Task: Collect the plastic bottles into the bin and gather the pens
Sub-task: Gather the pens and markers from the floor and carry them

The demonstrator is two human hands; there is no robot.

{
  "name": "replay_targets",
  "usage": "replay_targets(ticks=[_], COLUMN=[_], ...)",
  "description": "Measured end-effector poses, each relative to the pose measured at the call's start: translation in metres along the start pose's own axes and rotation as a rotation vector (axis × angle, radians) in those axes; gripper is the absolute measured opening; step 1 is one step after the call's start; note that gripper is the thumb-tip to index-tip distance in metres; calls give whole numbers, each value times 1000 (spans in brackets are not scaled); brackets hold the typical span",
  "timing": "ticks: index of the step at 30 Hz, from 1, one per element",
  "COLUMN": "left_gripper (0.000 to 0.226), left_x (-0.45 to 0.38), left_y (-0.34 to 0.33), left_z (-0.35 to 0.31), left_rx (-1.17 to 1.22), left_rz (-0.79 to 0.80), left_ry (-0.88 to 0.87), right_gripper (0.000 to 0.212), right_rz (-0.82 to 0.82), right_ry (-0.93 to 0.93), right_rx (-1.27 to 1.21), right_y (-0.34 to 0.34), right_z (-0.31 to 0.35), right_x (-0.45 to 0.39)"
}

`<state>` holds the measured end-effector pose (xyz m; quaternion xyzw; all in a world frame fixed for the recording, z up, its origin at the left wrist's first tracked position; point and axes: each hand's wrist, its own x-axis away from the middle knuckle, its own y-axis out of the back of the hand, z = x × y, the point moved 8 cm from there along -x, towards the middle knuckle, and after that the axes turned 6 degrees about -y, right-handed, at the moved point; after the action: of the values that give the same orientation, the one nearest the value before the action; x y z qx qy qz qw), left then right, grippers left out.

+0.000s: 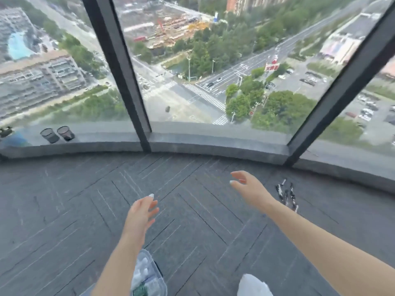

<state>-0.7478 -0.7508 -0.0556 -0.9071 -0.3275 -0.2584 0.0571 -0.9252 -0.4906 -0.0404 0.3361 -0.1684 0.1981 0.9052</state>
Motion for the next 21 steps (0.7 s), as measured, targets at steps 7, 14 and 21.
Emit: replay_targets(ticks=[7,14,21], left_gripper=[9,24,21], left_x=[-2,27,28], left_y=[-201,-373,-484], left_z=[-11,26,50], left_rx=[-205,-341,-462], left_rz=[276,469,627], left_ry=[-20,26,87], right_gripper=[36,35,36], right_rz=[-195,-325,-401], right_ry=[-216,-376,-524], right_rx=[-193,-316,-383], right_y=[129,236,297], right_z=[-136,-260,-340], right_x=[16,21,8])
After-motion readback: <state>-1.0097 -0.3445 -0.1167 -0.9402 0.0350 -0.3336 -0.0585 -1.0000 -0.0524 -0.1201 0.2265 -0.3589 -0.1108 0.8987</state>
